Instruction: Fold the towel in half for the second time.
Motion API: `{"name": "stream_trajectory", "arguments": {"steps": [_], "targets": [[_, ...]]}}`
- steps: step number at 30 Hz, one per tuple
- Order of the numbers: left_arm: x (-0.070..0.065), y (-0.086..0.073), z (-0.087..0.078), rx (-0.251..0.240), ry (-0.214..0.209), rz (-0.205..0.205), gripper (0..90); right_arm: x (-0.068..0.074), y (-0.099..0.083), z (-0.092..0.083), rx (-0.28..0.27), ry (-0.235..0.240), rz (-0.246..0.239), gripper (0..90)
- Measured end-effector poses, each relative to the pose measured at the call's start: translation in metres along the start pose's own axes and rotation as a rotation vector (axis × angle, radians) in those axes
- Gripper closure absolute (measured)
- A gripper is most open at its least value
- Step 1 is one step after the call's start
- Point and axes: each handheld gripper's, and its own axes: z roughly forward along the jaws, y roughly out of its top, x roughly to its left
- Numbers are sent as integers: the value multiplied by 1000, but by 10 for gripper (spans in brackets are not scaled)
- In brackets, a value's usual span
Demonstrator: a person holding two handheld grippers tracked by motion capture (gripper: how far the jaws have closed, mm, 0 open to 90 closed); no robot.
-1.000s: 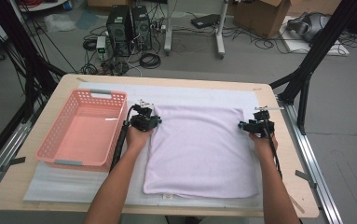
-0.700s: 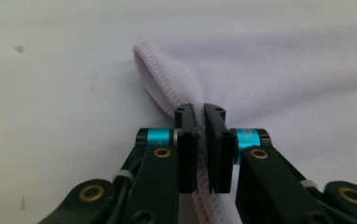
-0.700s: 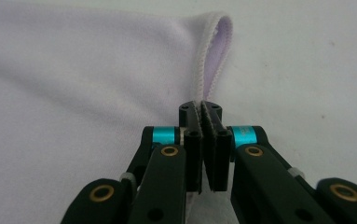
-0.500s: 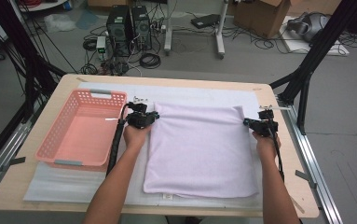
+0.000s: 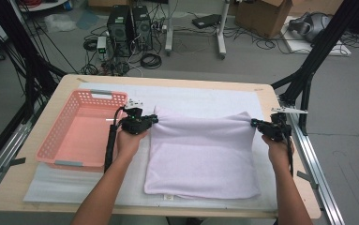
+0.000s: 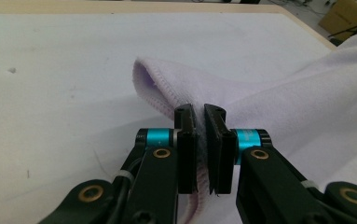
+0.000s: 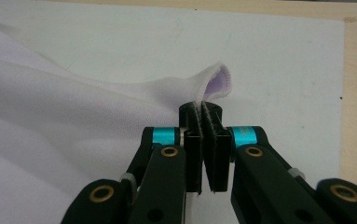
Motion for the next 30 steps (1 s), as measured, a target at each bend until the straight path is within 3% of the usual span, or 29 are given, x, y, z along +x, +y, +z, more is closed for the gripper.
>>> {"name": "stream_trajectory", "arguments": {"steps": [7,14,20,24,26,28,30], "targets": [[-15,-15,-27,-27,-54,37,833,9,-26,-24,-20,36,5,876],[-24,-41,-43,-13,-80,65,833,15,-56,-42,-20,64,9,875],[-28,-59,-52,16,-95,88,829,20,-73,-52,6,74,-10,875],[-27,-70,-50,45,-99,75,821,20,-82,-49,49,83,-14,868],[-26,-70,-49,54,-95,60,763,20,-84,-48,72,84,-15,850],[-25,-66,-48,40,-85,43,565,19,-83,-48,71,70,-6,736],[-24,-61,-48,10,-65,42,477,18,-77,-50,44,54,13,629]]}}
